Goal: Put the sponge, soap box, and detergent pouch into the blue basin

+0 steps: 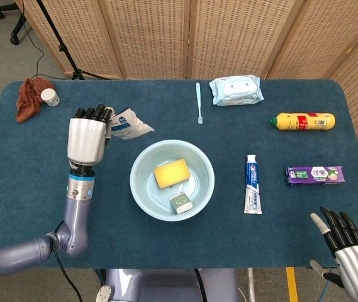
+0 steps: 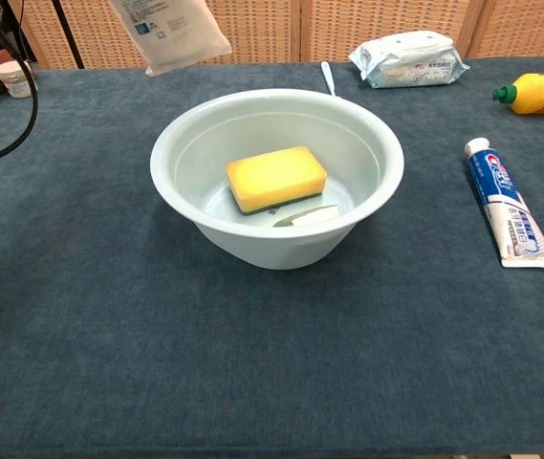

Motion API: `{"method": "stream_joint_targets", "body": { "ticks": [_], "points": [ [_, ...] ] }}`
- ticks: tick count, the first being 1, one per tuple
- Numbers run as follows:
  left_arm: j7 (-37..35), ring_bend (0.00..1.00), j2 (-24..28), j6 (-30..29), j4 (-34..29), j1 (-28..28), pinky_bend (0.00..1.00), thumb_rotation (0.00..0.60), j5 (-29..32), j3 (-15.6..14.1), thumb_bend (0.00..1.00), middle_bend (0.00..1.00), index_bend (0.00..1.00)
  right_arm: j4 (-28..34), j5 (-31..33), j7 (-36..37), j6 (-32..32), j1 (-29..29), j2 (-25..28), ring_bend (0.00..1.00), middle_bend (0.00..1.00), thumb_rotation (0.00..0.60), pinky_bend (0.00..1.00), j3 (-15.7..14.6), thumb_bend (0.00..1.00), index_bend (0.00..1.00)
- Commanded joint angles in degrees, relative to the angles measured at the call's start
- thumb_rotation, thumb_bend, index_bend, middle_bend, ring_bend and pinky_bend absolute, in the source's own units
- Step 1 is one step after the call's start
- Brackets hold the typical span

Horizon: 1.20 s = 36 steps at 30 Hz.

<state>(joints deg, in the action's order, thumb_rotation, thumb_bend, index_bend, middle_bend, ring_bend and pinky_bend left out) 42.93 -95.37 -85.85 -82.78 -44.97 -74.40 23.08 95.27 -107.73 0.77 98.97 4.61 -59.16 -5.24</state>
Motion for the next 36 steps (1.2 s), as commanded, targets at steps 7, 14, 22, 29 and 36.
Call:
{"method": "stream_joint_targets", "body": {
  "ticks": [7, 14, 22, 29, 36],
  "points": [
    [-0.79, 0.59, -4.45, -1.3, -2.7, -1.84, 0.58, 0.6, -2.4, -0.72, 0.61, 0.54, 0.8, -0.04, -0.13, 0.25, 0.23, 0.05, 0.13, 0.0, 0.0, 0.6, 0.0, -0.01, 0.1, 0.06],
    [-1.71, 0.59, -10.29, -2.28, -3.47, -3.61, 0.58, 0.6, -4.15, -1.34, 0.61, 0.54, 0.8, -0.09, -0.07, 0.41, -0.08, -0.06, 0.13, 0.0, 0.0, 0.6, 0.0, -0.07, 0.1, 0.06],
    [-1.63, 0.59, -15.45, -1.96, -2.38, -4.22, 0.58, 0.6, -5.05, -3.29, 0.62, 0.54, 0.8, -0.09, 0.05, 0.89, 0.11, -0.05, 0.31, 0.0, 0.0, 0.6, 0.0, -0.01, 0.1, 0.06],
    [-1.45, 0.59, -16.95, -0.96, -1.28, -3.49, 0.58, 0.6, -5.7, -4.96, 0.57, 0.53, 0.8, -0.18, 0.47, 1.78, 0.9, 0.13, 0.49, 0.0, 0.0, 0.6, 0.0, 0.31, 0.1, 0.06],
    [-0.97, 0.5, -14.5, 0.71, -2.75, -2.17, 0.58, 0.6, -5.38, -5.28, 0.36, 0.41, 0.68, -0.13, 0.2, 1.2, 0.79, 0.17, 0.24, 0.0, 0.0, 0.6, 0.0, 0.27, 0.1, 0.06]
  ]
}}
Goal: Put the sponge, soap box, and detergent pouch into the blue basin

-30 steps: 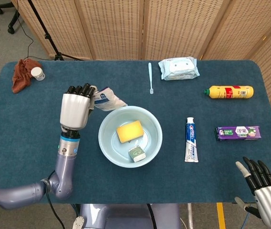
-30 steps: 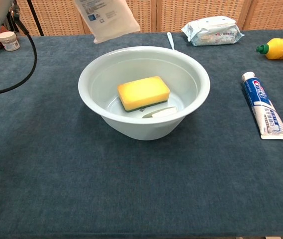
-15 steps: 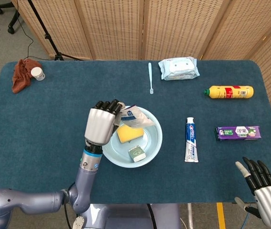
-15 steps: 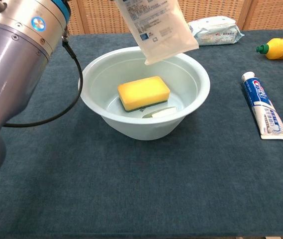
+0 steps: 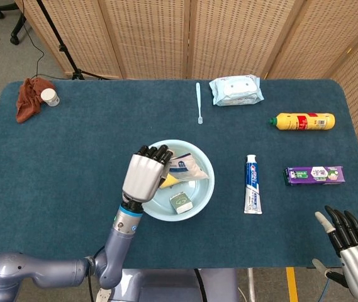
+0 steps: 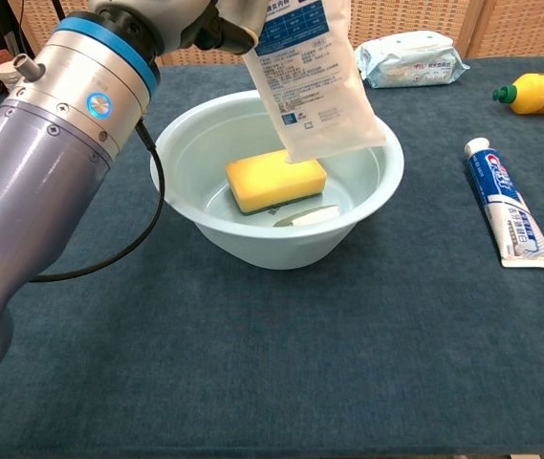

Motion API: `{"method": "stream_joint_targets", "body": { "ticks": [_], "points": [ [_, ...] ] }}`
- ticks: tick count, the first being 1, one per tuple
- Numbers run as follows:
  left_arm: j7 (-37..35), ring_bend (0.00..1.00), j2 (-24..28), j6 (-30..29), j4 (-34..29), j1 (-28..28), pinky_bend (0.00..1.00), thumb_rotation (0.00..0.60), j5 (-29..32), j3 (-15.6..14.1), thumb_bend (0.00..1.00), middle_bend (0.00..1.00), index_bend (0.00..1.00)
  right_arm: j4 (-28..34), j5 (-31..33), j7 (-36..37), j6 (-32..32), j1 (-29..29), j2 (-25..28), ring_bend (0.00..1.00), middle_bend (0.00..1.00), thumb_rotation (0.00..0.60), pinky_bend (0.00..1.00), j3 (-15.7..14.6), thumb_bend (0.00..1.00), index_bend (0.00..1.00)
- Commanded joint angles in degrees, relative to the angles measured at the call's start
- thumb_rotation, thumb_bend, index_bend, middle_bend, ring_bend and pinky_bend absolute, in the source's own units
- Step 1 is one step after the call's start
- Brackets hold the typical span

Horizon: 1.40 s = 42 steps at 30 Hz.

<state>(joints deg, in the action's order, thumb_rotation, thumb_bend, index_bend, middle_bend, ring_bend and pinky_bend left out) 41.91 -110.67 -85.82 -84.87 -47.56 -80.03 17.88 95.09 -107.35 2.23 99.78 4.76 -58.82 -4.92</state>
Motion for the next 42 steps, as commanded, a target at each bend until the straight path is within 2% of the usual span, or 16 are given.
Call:
{"method": "stream_joint_targets", "body": {
  "ticks": [1, 4, 6, 10, 16, 26, 30, 36, 39, 42],
  "points": [
    [-0.05, 0.47, 1.12, 1.07, -1.05, 0.55, 0.58, 0.6, 0.42, -0.11, 0.34, 0.38, 0.64, 0.04, -0.2, -0.38, -0.07, 0.03, -0.17, 0.0, 0.0, 0.6, 0.0, -0.06, 0.1, 0.06],
    [-0.04, 0.33, 2.22, 2.64, -2.59, 1.09, 0.51, 0.6, 1.62, -0.31, 0.28, 0.22, 0.48, 0.09, -0.28, -0.7, -0.19, 0.05, -0.26, 0.0, 0.0, 0.6, 0.0, -0.12, 0.1, 0.06],
    [0.17, 0.22, 2.87, 3.51, -3.5, 1.33, 0.42, 0.6, 2.24, -0.42, 0.25, 0.1, 0.39, 0.11, -0.27, -0.78, -0.19, 0.06, -0.28, 0.0, 0.0, 0.6, 0.0, -0.1, 0.1, 0.06],
    [-0.08, 0.12, 3.65, 4.1, -4.76, 1.87, 0.35, 0.6, 3.24, 0.03, 0.24, 0.01, 0.33, 0.05, -0.16, -0.66, -0.24, 0.05, -0.26, 0.0, 0.0, 0.6, 0.0, -0.08, 0.1, 0.06],
    [-0.54, 0.07, 5.83, 3.95, -7.04, 2.76, 0.3, 0.6, 3.46, 0.96, 0.22, 0.0, 0.31, -0.03, -0.1, -0.43, 0.02, 0.1, -0.2, 0.0, 0.0, 0.6, 0.0, 0.03, 0.1, 0.06],
    [-2.19, 0.04, 14.93, 2.81, -14.31, 5.13, 0.27, 0.6, 4.71, 5.84, 0.22, 0.0, 0.31, 0.06, -0.58, -1.91, -0.76, 0.02, -0.72, 0.0, 0.0, 0.6, 0.0, -0.23, 0.1, 0.06],
    [-2.75, 0.04, 17.98, 2.63, -16.39, 6.13, 0.27, 0.6, 5.22, 6.51, 0.22, 0.0, 0.31, 0.13, -0.8, -2.59, -1.09, 0.01, -0.98, 0.0, 0.0, 0.6, 0.0, -0.37, 0.1, 0.06],
    [-3.19, 0.04, 22.37, 2.74, -18.7, 8.08, 0.27, 0.6, 4.98, 5.18, 0.22, 0.0, 0.31, 0.23, -0.92, -2.89, -1.08, 0.06, -1.02, 0.0, 0.0, 0.6, 0.0, -0.44, 0.1, 0.06],
    [-2.99, 0.02, 25.21, 3.05, -20.03, 9.89, 0.25, 0.6, 5.14, 3.21, 0.21, 0.0, 0.31, 0.19, -0.86, -2.85, -1.16, 0.02, -1.0, 0.0, 0.0, 0.6, 0.0, -0.43, 0.1, 0.06],
    [-2.67, 0.0, 28.17, 3.56, -22.41, 12.15, 0.19, 0.6, 6.23, 0.69, 0.21, 0.0, 0.24, 0.15, -0.81, -2.89, -1.25, -0.02, -1.04, 0.0, 0.0, 0.6, 0.0, -0.41, 0.1, 0.06]
  ]
}}
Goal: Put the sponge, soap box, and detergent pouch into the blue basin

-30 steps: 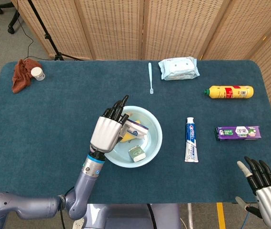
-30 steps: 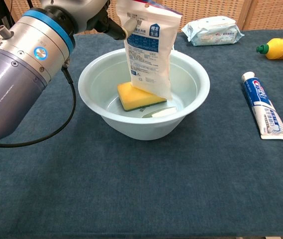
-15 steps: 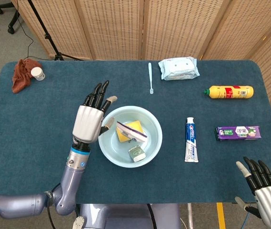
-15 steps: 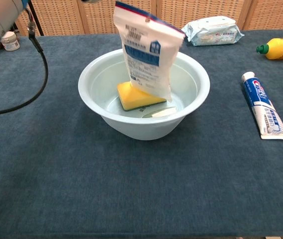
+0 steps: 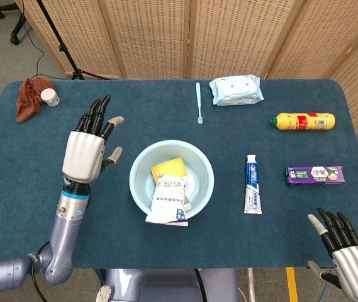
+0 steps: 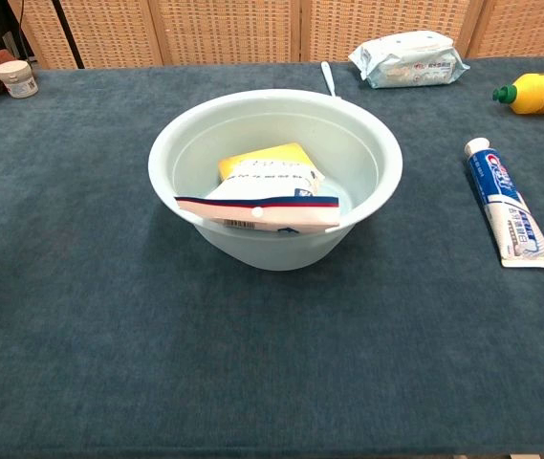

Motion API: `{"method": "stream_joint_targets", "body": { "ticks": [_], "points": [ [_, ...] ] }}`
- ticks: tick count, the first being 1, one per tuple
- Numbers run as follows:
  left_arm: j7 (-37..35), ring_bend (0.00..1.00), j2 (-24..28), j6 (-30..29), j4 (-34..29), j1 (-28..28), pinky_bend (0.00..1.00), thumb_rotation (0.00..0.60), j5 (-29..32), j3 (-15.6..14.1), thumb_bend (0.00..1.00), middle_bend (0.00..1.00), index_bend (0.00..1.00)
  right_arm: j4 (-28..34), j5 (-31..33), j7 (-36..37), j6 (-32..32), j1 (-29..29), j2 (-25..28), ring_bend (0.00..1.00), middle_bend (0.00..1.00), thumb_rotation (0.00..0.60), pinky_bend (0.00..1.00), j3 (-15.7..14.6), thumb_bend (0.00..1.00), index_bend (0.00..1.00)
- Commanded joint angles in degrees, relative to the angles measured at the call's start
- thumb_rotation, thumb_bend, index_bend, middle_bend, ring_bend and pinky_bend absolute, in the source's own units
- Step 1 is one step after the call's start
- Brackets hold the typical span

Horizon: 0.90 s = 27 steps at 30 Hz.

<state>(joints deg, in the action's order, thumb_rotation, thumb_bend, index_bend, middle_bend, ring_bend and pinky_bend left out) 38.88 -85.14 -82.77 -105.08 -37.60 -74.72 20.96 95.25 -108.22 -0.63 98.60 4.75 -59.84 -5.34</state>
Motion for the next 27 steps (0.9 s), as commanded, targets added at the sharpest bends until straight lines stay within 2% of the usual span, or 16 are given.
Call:
{"method": "stream_joint_targets", "body": {
  "ticks": [1, 4, 7, 14, 15, 16, 19, 24, 27],
  "points": [
    [0.46, 0.0, 3.84, 0.54, -3.15, 3.08, 0.17, 0.6, 0.88, -3.5, 0.21, 0.0, 0.21, -0.01, 0.1, -0.09, -0.16, -0.03, -0.04, 0.0, 0.0, 0.6, 0.0, 0.0, 0.1, 0.06],
    [0.55, 0.0, 6.38, 0.7, -4.89, 4.91, 0.09, 0.6, 0.43, -6.01, 0.2, 0.0, 0.11, -0.01, 0.13, -0.3, -0.26, -0.03, -0.13, 0.0, 0.0, 0.6, 0.0, -0.01, 0.1, 0.06],
    [0.68, 0.0, 9.17, 0.63, -6.64, 7.22, 0.07, 0.6, -0.44, -9.26, 0.18, 0.0, 0.05, 0.06, 0.13, -0.64, -0.37, -0.04, -0.23, 0.0, 0.0, 0.6, 0.0, 0.0, 0.1, 0.06],
    [-0.24, 0.0, 13.46, -0.02, -8.41, 11.4, 0.04, 0.6, -2.86, -14.83, 0.18, 0.0, 0.02, 0.15, 0.08, -1.16, -0.46, 0.03, -0.29, 0.0, 0.0, 0.6, 0.0, -0.07, 0.1, 0.06],
    [-0.19, 0.0, 14.29, -0.07, -8.7, 12.25, 0.02, 0.6, -3.08, -16.01, 0.18, 0.0, 0.01, 0.14, 0.07, -1.17, -0.44, 0.02, -0.27, 0.0, 0.0, 0.6, 0.0, -0.05, 0.1, 0.06],
    [-0.46, 0.0, 15.82, -0.24, -9.24, 14.42, 0.01, 0.6, -3.21, -19.05, 0.18, 0.0, 0.01, 0.07, 0.26, -1.14, -0.41, 0.01, -0.27, 0.0, 0.0, 0.6, 0.0, 0.06, 0.1, 0.06],
    [-2.48, 0.0, 17.36, -1.02, -9.86, 17.17, 0.0, 0.6, -5.31, -22.33, 0.18, 0.0, 0.0, -0.09, 0.6, -1.21, -0.39, 0.02, -0.33, 0.0, 0.0, 0.6, 0.0, 0.24, 0.1, 0.06],
    [-3.0, 0.0, 17.0, -4.31, -8.86, 21.2, 0.0, 0.6, -9.75, -25.56, 0.18, 0.0, 0.0, -0.3, 0.94, -1.51, -0.64, -0.03, -0.5, 0.0, 0.0, 0.6, 0.0, 0.36, 0.1, 0.06],
    [-3.45, 0.0, 16.54, -5.8, -8.61, 22.97, 0.0, 0.6, -10.9, -26.44, 0.19, 0.0, 0.0, -0.34, 1.14, -1.71, -0.92, -0.1, -0.63, 0.0, 0.0, 0.6, 0.0, 0.41, 0.1, 0.06]
  ]
}}
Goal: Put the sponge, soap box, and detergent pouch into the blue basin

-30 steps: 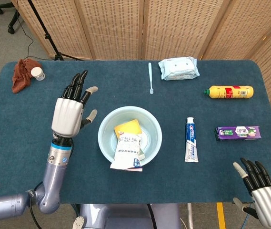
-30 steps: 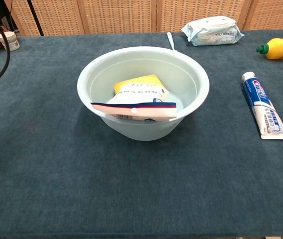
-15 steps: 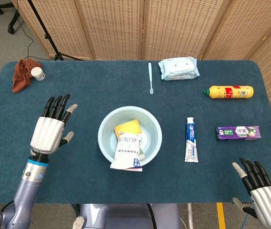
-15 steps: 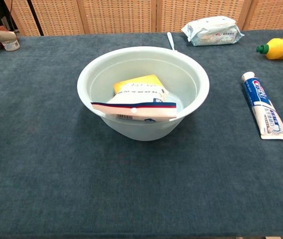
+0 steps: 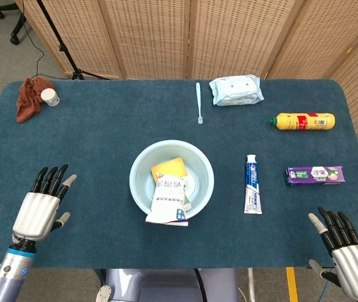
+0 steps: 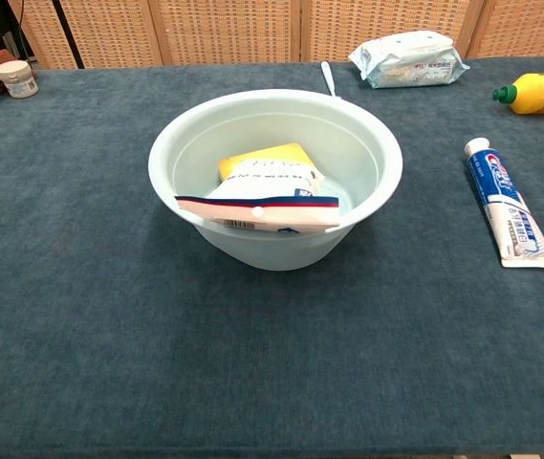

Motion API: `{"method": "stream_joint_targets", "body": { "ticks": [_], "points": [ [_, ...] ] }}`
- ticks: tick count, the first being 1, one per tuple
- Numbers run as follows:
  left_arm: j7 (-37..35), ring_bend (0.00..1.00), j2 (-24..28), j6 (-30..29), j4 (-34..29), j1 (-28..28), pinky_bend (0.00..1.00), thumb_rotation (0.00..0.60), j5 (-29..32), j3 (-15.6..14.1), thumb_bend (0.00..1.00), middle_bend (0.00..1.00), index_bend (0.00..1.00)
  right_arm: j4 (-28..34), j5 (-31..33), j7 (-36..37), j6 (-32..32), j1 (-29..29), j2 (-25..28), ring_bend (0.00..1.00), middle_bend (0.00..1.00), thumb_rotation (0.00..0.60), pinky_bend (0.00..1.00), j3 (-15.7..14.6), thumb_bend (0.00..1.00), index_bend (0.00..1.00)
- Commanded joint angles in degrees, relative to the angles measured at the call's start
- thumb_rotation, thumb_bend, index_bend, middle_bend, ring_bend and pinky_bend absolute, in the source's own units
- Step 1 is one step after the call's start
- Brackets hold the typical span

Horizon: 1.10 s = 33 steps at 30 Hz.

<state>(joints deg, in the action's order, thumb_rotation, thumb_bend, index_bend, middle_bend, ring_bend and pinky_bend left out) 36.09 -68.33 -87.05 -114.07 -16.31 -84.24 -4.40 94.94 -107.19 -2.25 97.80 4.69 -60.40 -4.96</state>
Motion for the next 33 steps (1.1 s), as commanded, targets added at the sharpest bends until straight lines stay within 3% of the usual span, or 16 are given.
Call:
{"method": "stream_joint_targets", "body": {
  "ticks": [1, 11, 33],
  "points": [
    [-1.39, 0.0, -0.55, -2.31, 0.91, 2.64, 0.0, 0.6, -1.96, -1.47, 0.2, 0.0, 0.0, -0.08, 0.23, -0.18, -0.26, -0.07, -0.14, 0.0, 0.0, 0.6, 0.0, 0.06, 0.1, 0.06],
    [-6.01, 0.0, -3.36, -6.05, 6.39, 7.71, 0.0, 0.6, -3.88, -1.45, 0.21, 0.0, 0.0, -0.02, 0.62, -1.49, -1.39, -0.34, -0.78, 0.0, 0.0, 0.6, 0.0, 0.06, 0.1, 0.06],
    [-7.75, 0.0, -4.79, -2.85, 8.94, 9.76, 0.0, 0.6, -5.13, 0.42, 0.21, 0.0, 0.0, 0.18, 0.14, -2.56, -2.15, -0.55, -1.27, 0.0, 0.0, 0.6, 0.0, -0.5, 0.1, 0.06]
  ]
}}
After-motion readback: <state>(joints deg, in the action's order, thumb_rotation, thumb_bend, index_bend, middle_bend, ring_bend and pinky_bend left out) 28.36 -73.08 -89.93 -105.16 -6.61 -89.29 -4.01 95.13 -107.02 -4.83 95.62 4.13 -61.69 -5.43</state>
